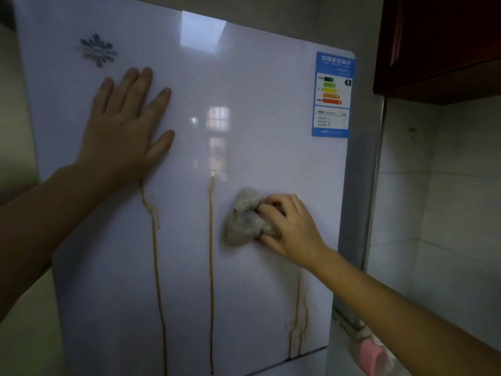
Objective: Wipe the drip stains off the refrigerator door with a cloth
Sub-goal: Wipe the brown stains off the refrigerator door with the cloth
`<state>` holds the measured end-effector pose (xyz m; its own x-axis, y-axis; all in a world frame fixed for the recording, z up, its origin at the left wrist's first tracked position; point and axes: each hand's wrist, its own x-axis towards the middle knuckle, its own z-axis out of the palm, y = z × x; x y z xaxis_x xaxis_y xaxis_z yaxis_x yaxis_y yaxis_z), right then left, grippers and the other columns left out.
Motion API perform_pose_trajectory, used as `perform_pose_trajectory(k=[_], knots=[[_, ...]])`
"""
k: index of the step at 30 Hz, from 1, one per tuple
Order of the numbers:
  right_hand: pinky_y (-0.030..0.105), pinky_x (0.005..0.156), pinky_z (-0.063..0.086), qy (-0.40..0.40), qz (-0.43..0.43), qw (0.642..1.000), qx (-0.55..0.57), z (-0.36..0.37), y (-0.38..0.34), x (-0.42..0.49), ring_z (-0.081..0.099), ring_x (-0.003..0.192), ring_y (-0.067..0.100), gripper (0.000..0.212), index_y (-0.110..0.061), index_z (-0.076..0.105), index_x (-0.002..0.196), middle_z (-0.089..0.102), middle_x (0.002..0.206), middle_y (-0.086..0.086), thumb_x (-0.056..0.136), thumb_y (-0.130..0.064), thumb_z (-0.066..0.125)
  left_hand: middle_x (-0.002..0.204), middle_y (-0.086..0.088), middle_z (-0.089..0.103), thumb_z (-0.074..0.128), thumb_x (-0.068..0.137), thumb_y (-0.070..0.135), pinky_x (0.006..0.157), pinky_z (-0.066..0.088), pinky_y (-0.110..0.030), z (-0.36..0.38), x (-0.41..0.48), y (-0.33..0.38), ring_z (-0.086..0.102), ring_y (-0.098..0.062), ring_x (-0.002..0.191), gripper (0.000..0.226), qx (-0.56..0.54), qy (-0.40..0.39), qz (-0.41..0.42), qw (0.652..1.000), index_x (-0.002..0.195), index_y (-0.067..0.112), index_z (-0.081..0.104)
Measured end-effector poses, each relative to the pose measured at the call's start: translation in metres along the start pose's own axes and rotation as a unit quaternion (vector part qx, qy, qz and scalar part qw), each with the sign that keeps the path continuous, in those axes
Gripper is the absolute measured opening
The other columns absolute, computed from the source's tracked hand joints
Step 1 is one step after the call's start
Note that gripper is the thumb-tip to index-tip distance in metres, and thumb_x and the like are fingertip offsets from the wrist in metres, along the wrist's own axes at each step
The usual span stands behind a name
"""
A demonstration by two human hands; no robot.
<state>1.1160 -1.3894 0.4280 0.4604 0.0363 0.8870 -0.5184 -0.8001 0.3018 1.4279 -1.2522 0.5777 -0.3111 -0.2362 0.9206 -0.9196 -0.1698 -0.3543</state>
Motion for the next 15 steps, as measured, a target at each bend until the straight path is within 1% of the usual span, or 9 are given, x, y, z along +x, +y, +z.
perform_pose_trajectory(k=[2,5,6,7,9,11,12,14,15], knots=[[0.045,0.085,0.052,0.043,0.041,0.998,0.013,-0.005,0.001,0.028,0.054,0.105,0.031,0.052,-0.012,0.064,0.126,0.056,0.120,0.011,0.082,-0.035,0.081,0.168,-0.022,0.019,0.032,0.098,0.052,0.125,0.009,-0.052,-0.003,0.001,-0.001,0.018,-0.040,0.155,0.073,0.004,-0.008,0.002,1.000,0.158,0.009,0.031],[0.036,0.089,0.048,0.124,0.151,0.979,0.050,-0.004,-0.009,0.064,0.050,0.107,0.027,0.048,-0.014,0.064,0.126,0.053,0.120,0.008,0.085,-0.034,0.078,0.167,-0.023,0.020,0.033,0.097,0.052,0.125,0.011,-0.052,-0.006,0.002,-0.002,0.020,-0.041,0.154,0.074,0.014,-0.019,0.008,1.000,0.157,0.009,0.033],[0.038,0.089,0.048,0.131,0.170,0.975,0.052,0.000,-0.017,0.069,0.050,0.108,0.027,0.049,-0.015,0.063,0.128,0.052,0.121,0.008,0.086,-0.034,0.077,0.167,-0.023,0.021,0.033,0.096,0.052,0.125,0.012,-0.053,-0.006,0.003,-0.002,0.020,-0.041,0.154,0.074,0.014,-0.023,0.009,1.000,0.156,0.008,0.034],[0.042,0.089,0.049,0.122,0.150,0.980,0.039,0.006,-0.025,0.069,0.051,0.108,0.030,0.050,-0.015,0.062,0.129,0.052,0.123,0.009,0.085,-0.034,0.077,0.167,-0.023,0.021,0.033,0.096,0.052,0.125,0.013,-0.053,-0.007,0.003,-0.002,0.021,-0.041,0.154,0.074,0.014,-0.024,0.007,1.000,0.156,0.008,0.035],[0.048,0.085,0.050,0.063,0.015,0.998,0.010,0.018,-0.040,0.059,0.055,0.106,0.036,0.052,-0.014,0.061,0.128,0.057,0.124,0.013,0.083,-0.036,0.076,0.166,-0.023,0.024,0.034,0.097,0.051,0.124,0.015,-0.054,-0.010,0.001,0.000,0.024,-0.041,0.153,0.071,0.009,-0.017,-0.006,1.000,0.154,0.009,0.038],[0.045,0.081,0.050,-0.003,-0.123,0.992,-0.006,0.021,-0.041,0.053,0.057,0.103,0.036,0.050,-0.014,0.064,0.125,0.061,0.120,0.014,0.085,-0.040,0.076,0.165,-0.023,0.027,0.038,0.100,0.048,0.123,0.017,-0.054,-0.015,-0.007,0.000,0.027,-0.041,0.152,0.066,0.000,0.012,-0.039,0.999,0.153,0.009,0.040],[0.043,0.080,0.050,-0.019,-0.156,0.988,-0.008,0.016,-0.036,0.058,0.058,0.101,0.035,0.048,-0.014,0.066,0.123,0.063,0.118,0.014,0.085,-0.042,0.076,0.164,-0.023,0.028,0.041,0.101,0.046,0.123,0.019,-0.055,-0.018,-0.015,0.001,0.029,-0.041,0.151,0.063,-0.006,0.029,-0.062,0.998,0.152,0.009,0.041],[0.042,0.079,0.050,0.003,-0.150,0.989,-0.011,0.007,-0.026,0.076,0.058,0.099,0.034,0.048,-0.013,0.068,0.122,0.064,0.116,0.015,0.085,-0.042,0.076,0.163,-0.023,0.030,0.045,0.103,0.043,0.122,0.021,-0.056,-0.022,-0.038,0.002,0.031,-0.041,0.150,0.059,-0.019,0.049,-0.113,0.992,0.151,0.009,0.042],[0.044,0.081,0.051,0.030,-0.106,0.994,-0.005,0.003,-0.023,0.087,0.057,0.100,0.035,0.049,-0.012,0.067,0.123,0.063,0.116,0.015,0.085,-0.040,0.076,0.163,-0.023,0.031,0.047,0.103,0.041,0.121,0.023,-0.056,-0.024,-0.052,0.003,0.032,-0.042,0.149,0.058,-0.021,0.051,-0.133,0.990,0.150,0.009,0.043]])
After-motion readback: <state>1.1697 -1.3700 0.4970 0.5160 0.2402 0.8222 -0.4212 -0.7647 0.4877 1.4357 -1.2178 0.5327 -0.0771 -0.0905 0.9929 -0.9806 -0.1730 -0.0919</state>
